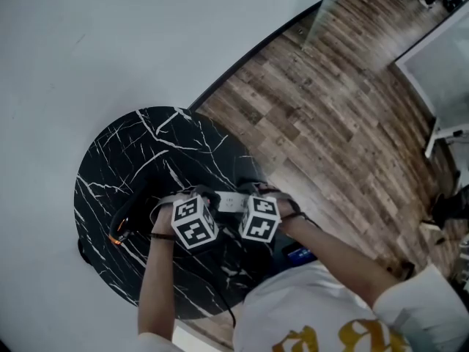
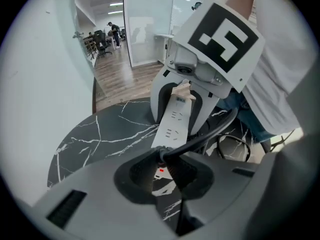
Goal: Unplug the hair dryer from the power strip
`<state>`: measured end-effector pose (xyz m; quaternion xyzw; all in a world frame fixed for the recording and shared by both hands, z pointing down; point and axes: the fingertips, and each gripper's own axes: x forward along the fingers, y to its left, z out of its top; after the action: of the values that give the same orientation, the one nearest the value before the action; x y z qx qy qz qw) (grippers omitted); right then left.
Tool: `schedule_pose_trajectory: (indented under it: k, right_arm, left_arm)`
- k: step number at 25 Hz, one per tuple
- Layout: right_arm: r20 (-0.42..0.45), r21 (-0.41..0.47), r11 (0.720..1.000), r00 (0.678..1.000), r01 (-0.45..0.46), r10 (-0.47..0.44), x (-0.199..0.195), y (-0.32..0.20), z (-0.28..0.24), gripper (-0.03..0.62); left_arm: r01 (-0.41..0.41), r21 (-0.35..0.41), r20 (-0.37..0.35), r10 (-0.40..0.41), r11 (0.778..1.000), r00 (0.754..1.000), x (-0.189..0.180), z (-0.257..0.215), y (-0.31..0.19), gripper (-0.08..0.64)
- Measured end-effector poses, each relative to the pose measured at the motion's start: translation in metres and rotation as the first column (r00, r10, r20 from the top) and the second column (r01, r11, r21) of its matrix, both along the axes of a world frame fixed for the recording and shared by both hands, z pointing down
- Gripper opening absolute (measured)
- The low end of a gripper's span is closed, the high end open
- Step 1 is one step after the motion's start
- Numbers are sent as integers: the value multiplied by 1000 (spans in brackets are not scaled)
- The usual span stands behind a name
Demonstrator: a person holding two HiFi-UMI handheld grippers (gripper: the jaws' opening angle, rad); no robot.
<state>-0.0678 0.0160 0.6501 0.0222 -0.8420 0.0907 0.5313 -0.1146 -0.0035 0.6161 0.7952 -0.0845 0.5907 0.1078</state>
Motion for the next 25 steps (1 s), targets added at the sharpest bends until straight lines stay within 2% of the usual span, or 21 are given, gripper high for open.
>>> schedule_pose_trajectory:
  k: [3,8,10,15,17,22,25]
  right_arm:
    - [16,-10,1000,1000,2,-2,-2,2,-1,270]
    - [26,17,1000,1000,-2,2,-1,0,1,270]
    - [25,11,1000,1000,-17,16,-1,0,1,270]
    - [35,28,999,999,-30,30,-4,0,1,270]
    - [31,37,999,999,-27,26,-3,0,1,270]
    - [33,43,999,999,-26,24,-3,0,1,270]
    - [27,46,998,999,-42,40,-1,0,2,270]
  left_arm:
    - [30,73,9,-31,997,999,0,1,1,57]
    - [36,-21,-15,-36,999,999,0,3,-2,58]
    - [23,-28,-1,-23,999,1000,1,2,-3,58]
    - [55,80,35,-58,995,998,-1,1,-3,58]
    - [64,97,34,-68,993,997,-1,2,-1,58]
    - [90,-9,9,-90,996,996,-2,2,-3,58]
    - [85,19,17,-85,996,996,-1,1,-4,60]
